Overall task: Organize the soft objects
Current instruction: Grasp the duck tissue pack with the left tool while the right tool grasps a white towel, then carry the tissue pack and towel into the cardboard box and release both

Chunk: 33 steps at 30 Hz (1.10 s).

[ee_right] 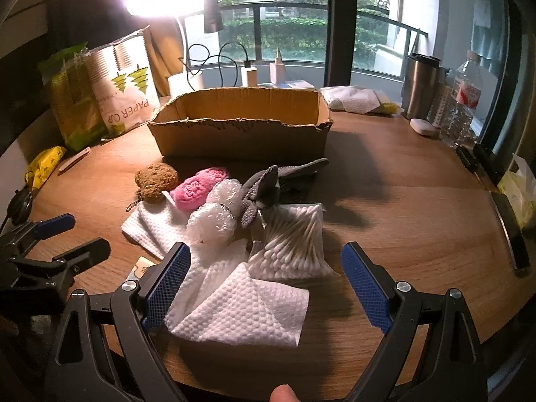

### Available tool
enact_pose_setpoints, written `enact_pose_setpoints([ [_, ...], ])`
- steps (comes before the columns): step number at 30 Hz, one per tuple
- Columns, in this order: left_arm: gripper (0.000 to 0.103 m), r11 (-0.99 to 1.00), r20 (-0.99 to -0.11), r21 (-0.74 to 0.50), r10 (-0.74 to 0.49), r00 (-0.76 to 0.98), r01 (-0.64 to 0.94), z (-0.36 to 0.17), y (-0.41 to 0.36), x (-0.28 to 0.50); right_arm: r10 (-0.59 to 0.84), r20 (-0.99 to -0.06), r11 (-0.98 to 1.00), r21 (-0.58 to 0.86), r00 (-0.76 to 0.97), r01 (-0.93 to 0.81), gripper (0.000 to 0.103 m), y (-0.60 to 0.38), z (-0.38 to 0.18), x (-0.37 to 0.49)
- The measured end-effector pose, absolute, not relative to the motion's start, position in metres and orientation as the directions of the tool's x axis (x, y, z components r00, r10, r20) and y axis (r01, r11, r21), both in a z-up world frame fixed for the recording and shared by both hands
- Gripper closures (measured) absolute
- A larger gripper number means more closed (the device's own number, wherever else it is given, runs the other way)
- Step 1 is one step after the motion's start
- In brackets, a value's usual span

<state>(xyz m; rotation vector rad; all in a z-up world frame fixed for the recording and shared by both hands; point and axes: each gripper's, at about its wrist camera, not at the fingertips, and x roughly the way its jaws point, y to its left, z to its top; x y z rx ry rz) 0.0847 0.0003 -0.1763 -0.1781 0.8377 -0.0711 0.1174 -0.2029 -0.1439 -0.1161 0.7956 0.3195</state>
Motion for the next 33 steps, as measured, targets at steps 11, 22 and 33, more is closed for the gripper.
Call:
enact_pose_setpoints([
  [11,0.001,0.981,-0.790,-0.175,-0.190,0.583,0.083,-0.194,-0.034,0.095,0.259,-0.788,0.932,0.052,0.559,-0.358,0.011,-0.214,-0.171,0.122],
  [22,0.047,0.992,-0.839,-0.078,-0.119,0.531,0.099,-0.208,-0.063,0.095,0.351,-0.800,0.897,0.138,0.487,-0.420,0.085,-0.224,-0.193,0.120],
  [33,0.056,0.991,-0.716,-0.102,-0.137,0.685,0.091,-0.157,-0.046,0.089,0.349,-0.642,0.920,0.096,0.683,-0.380,0.092,-0.249,-0.125,0.122],
])
